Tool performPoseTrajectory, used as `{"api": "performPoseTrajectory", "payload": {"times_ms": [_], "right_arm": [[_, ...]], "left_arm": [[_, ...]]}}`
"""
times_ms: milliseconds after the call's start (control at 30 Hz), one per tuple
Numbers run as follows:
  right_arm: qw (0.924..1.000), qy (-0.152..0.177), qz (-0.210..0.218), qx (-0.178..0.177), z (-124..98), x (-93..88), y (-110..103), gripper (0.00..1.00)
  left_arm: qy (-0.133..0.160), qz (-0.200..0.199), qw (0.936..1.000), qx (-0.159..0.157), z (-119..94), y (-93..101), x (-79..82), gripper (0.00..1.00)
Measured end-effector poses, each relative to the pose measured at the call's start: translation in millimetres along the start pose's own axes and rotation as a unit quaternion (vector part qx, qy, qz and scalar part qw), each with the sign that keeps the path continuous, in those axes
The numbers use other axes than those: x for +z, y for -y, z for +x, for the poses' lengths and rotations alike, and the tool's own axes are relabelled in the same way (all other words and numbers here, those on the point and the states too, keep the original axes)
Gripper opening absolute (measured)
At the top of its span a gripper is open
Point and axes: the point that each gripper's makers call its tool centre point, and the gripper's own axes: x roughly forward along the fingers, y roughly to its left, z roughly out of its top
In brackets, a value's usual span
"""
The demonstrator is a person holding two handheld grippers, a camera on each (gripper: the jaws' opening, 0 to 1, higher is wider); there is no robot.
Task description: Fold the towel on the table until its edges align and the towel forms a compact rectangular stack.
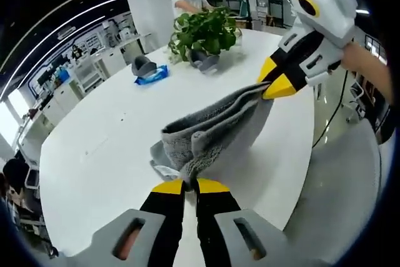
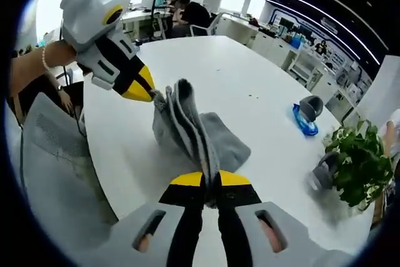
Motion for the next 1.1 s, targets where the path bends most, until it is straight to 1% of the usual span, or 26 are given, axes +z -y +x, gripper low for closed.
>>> {"api": "performPoseTrajectory", "payload": {"times_ms": [67, 133, 233, 267, 333, 400, 500, 633, 733, 833, 867, 967, 1033, 1100], "right_arm": [[1.0, -0.002, -0.005, -0.007, 5, 2.0, 7, 0.05], [0.9999, -0.005, 0.0, -0.009, 14, 1.7, 15, 0.05], [0.9999, -0.003, 0.012, -0.004, 28, -1.3, 23, 0.05], [0.9997, -0.003, 0.023, -0.004, 35, -2.7, 27, 0.05], [0.9996, -0.002, 0.027, -0.007, 45, -3.4, 33, 0.05], [0.9996, -0.01, 0.022, -0.013, 54, -5.2, 38, 0.05], [0.9993, -0.034, -0.003, -0.017, 70, -10.8, 46, 0.05], [0.9983, -0.052, -0.009, -0.025, 83, -17.7, 57, 0.05], [0.9976, -0.062, -0.006, -0.033, 91, -24.7, 66, 0.05], [0.997, -0.068, 0.003, -0.036, 98, -31.8, 72, 0.06], [0.9968, -0.071, 0.005, -0.037, 101, -34.2, 73, 0.06], [0.996, -0.082, 0.007, -0.035, 108, -44.2, 76, 0.06], [0.9954, -0.089, 0.006, -0.034, 113, -50.1, 77, 0.06], [0.995, -0.094, 0.011, -0.03, 119, -56.9, 77, 0.06]], "left_arm": [[0.0, -0.001, 1.0, 0.003, 5, -4.9, 3.0, 0.06], [-0.002, -0.006, 1.0, 0.004, 12, -9.1, 3.2, 0.06], [-0.014, -0.02, 0.9997, 0.001, 24, -13.1, -2.6, 0.06], [-0.014, -0.031, 0.9994, -0.001, 28, -13.4, -4.2, 0.06], [-0.009, -0.041, 0.9991, 0.004, 33, -16.5, -4.1, 0.06], [-0.006, -0.047, 0.9988, 0.004, 38, -18.9, -2.4, 0.06], [-0.011, -0.044, 0.999, 0.0, 49, -21.8, -0.5, 0.06], [-0.006, -0.041, 0.9991, 0.009, 67, -31.1, 9.0, 0.06], [0.014, -0.038, 0.9989, 0.024, 80, -41.0, 21.9, 0.06], [0.022, -0.042, 0.9985, 0.028, 92, -46.2, 28.1, 0.06], [0.024, -0.044, 0.9984, 0.027, 96, -47.3, 30.0, 0.06], [0.044, -0.05, 0.9976, 0.017, 114, -49.0, 39.3, 0.06], [0.047, -0.055, 0.9973, 0.014, 130, -50.3, 40.7, 0.06], [0.039, -0.059, 0.9974, 0.008, 144, -49.7, 38.6, 0.07]]}}
